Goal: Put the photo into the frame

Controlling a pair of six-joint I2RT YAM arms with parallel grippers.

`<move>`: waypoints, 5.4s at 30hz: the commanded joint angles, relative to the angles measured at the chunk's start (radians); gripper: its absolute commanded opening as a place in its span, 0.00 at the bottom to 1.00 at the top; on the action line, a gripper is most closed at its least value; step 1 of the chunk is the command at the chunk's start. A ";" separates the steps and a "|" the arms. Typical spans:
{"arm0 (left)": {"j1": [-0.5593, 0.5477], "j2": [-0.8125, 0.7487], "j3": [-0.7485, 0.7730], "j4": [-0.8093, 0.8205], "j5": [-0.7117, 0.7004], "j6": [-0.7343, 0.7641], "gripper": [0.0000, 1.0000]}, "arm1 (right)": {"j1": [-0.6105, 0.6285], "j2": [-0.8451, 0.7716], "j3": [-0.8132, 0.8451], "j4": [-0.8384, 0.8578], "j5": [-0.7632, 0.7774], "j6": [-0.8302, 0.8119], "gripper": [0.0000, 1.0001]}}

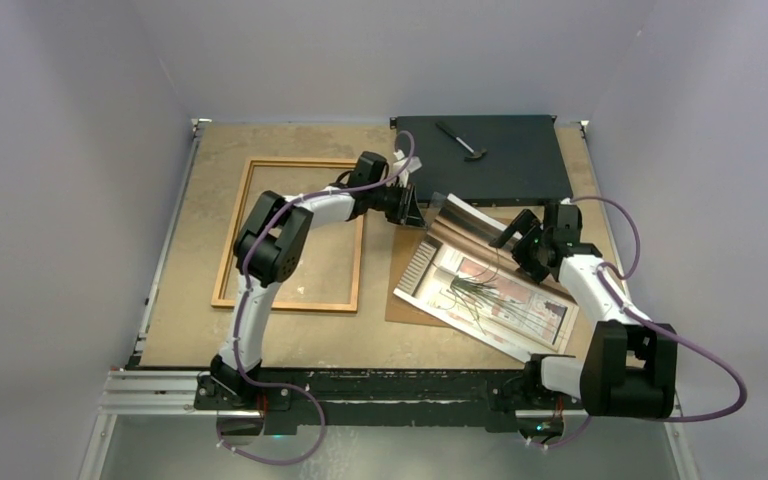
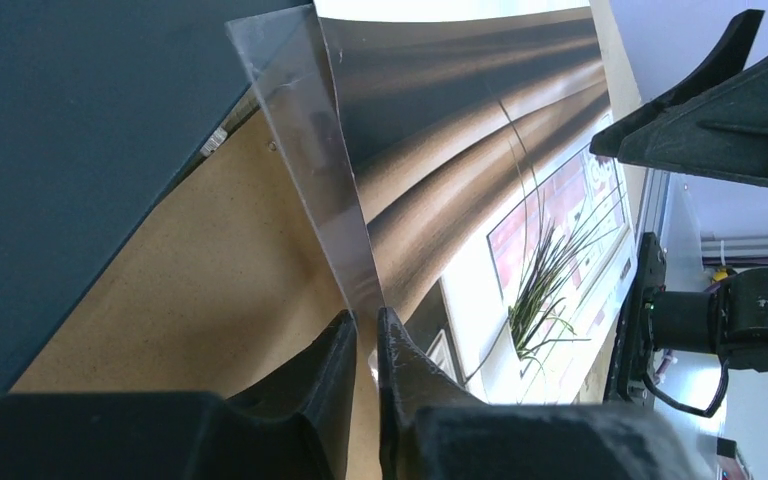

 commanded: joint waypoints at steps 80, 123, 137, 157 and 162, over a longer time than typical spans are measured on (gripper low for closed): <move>0.168 -0.331 0.080 -0.247 -0.073 0.369 0.00 | 0.182 1.014 1.290 -0.078 -1.045 -1.139 0.79; 0.246 -0.468 -0.103 -0.363 -0.328 0.471 0.56 | 0.163 0.775 1.208 0.176 -0.962 -0.900 0.00; 0.210 -0.553 -0.411 -0.329 -0.293 0.586 0.56 | 0.138 0.716 1.234 0.453 -0.629 -0.668 0.00; 0.174 -0.598 -0.522 -0.247 -0.217 0.444 0.55 | 0.142 0.512 1.102 0.827 -0.310 -0.556 0.00; 0.226 -0.680 -0.452 -0.247 -0.162 0.336 0.56 | 0.227 0.510 1.143 0.746 -0.272 -0.570 0.00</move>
